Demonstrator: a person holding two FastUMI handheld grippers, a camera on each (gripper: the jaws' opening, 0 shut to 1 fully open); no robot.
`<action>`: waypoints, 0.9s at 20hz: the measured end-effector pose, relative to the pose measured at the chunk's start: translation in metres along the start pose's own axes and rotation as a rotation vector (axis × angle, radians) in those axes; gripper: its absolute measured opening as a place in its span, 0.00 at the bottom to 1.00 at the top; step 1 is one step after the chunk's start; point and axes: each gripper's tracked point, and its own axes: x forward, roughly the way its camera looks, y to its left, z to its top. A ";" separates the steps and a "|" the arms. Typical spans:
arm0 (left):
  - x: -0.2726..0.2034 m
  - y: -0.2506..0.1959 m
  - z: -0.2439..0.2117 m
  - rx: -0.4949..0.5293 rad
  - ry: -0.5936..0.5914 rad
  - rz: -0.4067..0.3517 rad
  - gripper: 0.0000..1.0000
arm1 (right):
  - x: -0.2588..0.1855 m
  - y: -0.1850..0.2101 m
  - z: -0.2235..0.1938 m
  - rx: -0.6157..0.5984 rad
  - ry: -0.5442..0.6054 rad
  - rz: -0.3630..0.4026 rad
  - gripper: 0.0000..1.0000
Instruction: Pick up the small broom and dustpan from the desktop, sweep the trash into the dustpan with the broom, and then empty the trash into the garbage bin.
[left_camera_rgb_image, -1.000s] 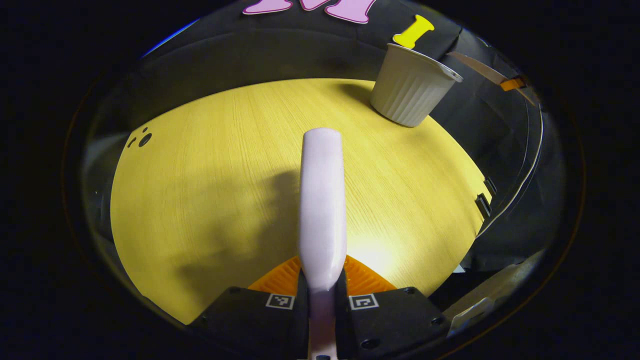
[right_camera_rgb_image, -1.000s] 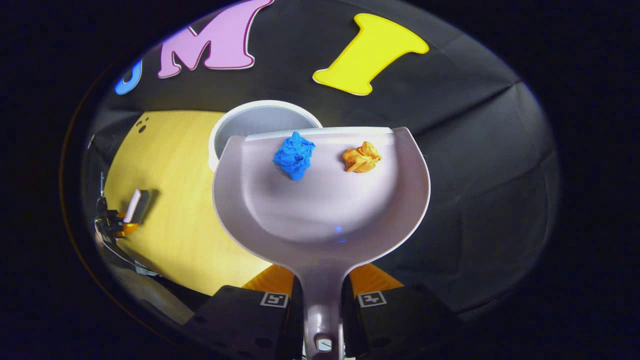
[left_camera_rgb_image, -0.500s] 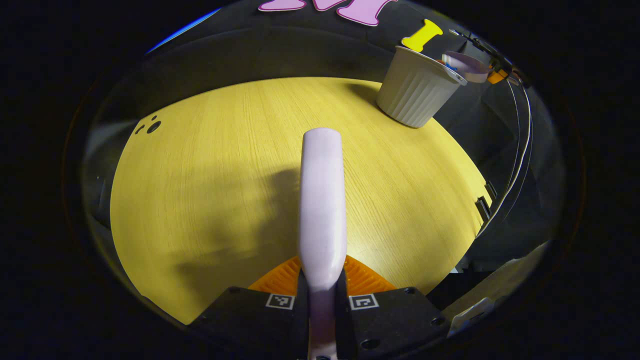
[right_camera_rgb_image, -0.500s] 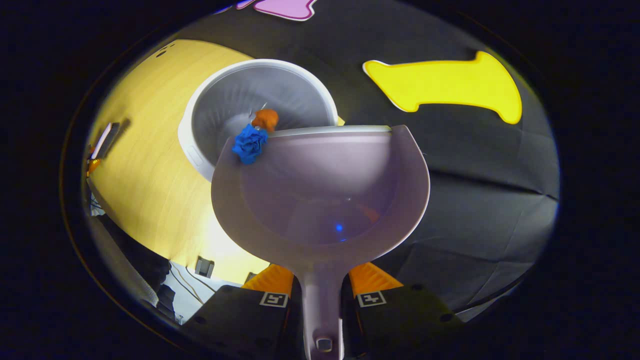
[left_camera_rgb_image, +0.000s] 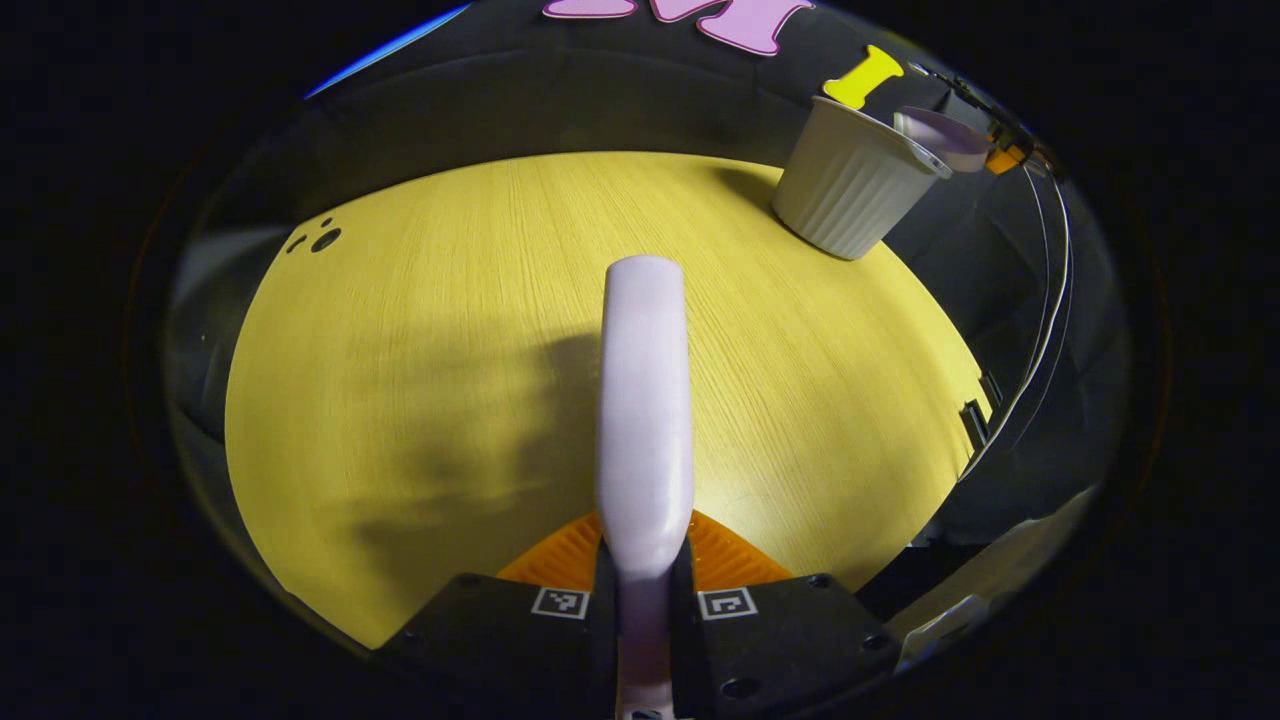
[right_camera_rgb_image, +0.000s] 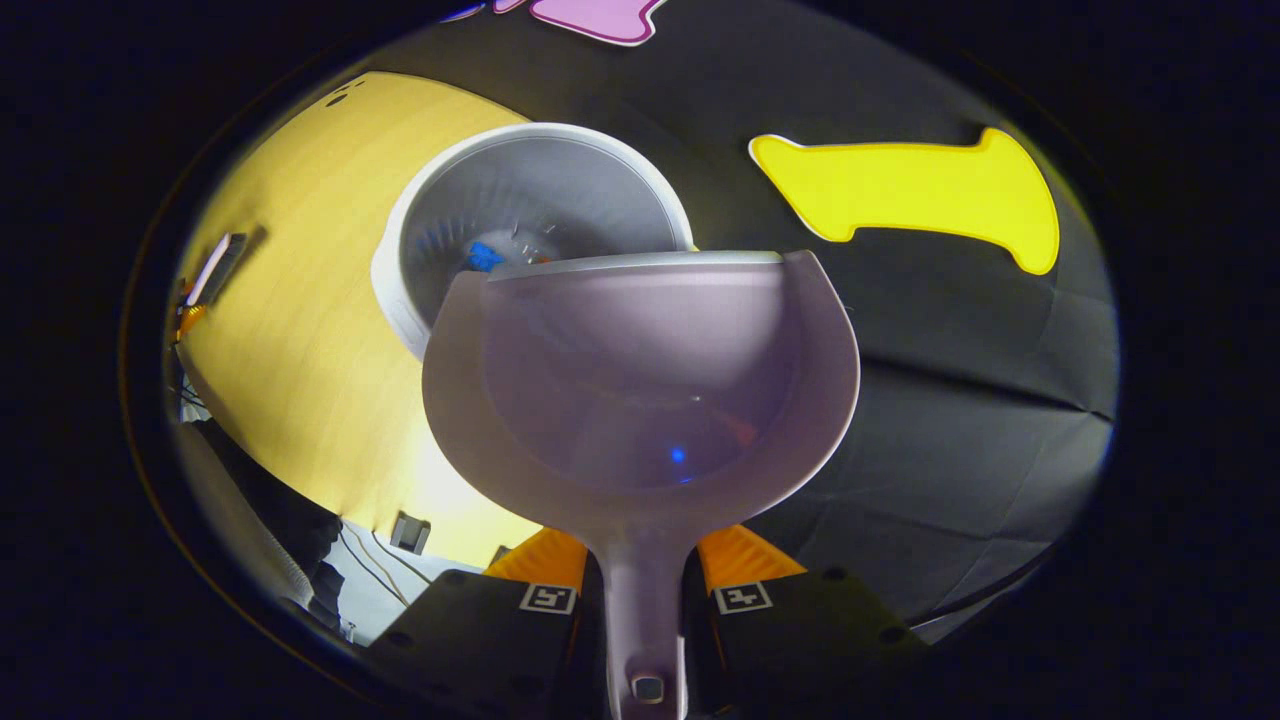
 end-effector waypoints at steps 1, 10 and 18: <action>0.000 0.001 0.002 -0.002 -0.007 0.005 0.25 | -0.004 0.004 0.001 0.029 -0.029 0.016 0.35; -0.009 0.019 0.013 -0.010 -0.026 0.083 0.25 | -0.093 0.102 0.020 0.286 -0.400 0.261 0.38; -0.017 0.036 0.009 -0.057 -0.020 0.155 0.25 | -0.100 0.283 -0.006 0.275 -0.425 0.510 0.35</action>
